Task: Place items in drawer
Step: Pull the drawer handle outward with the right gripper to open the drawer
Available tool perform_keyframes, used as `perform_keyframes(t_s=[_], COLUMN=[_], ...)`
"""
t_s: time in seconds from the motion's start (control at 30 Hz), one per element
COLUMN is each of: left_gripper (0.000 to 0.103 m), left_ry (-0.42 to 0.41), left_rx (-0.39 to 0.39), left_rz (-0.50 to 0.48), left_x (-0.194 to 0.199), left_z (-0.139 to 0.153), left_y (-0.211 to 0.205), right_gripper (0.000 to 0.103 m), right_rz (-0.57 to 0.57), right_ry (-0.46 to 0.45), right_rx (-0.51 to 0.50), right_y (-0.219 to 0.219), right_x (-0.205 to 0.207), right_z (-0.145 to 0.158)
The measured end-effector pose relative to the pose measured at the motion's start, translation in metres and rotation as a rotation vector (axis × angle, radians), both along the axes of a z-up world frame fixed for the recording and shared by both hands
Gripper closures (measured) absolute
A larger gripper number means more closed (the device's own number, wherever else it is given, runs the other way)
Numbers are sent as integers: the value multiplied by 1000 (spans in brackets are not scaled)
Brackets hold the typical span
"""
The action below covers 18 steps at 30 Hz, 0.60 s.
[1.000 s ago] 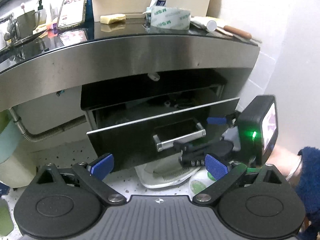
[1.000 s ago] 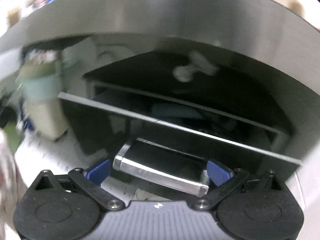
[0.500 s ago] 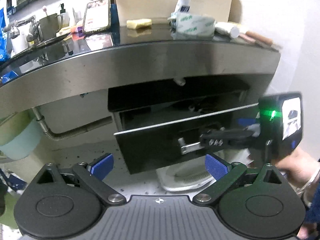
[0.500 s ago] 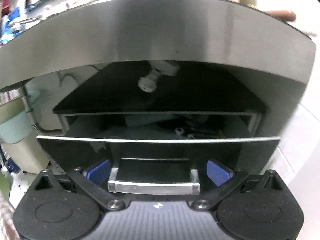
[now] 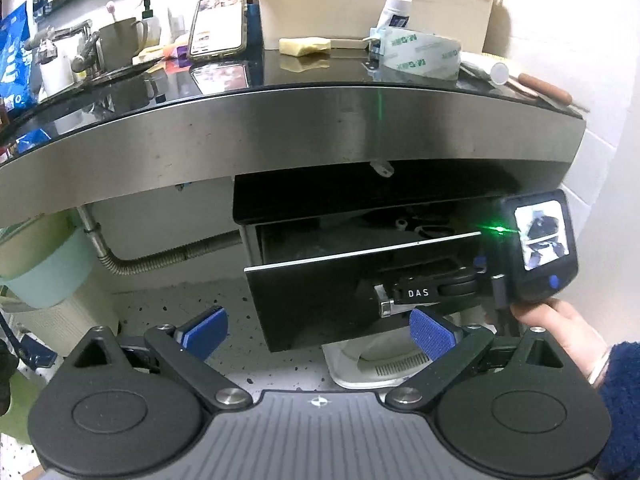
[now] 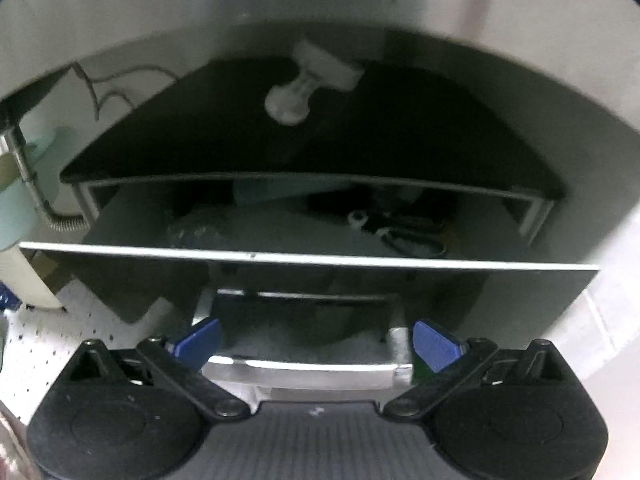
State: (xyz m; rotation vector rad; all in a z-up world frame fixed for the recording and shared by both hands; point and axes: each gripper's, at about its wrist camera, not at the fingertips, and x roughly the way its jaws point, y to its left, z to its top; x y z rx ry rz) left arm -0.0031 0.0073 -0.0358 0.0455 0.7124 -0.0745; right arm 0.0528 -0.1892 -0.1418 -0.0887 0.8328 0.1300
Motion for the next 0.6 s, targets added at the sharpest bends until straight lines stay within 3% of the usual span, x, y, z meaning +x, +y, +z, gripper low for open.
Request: perform_keyframes(t_s=[0.13,0.6], left_gripper=[4,4], left_ry=[-2,-17], left_rx=[16,36], left_rz=[-19,-56], left_x=[-3,-6], left_z=[0,1], left_y=[-2,-11], right_gripper=[0,0], right_rz=[-3,-29], right_ry=[62,118], right_rx=[-22,-90], right_y=[9,30], right_x=[9,17], right_z=[-12,-19])
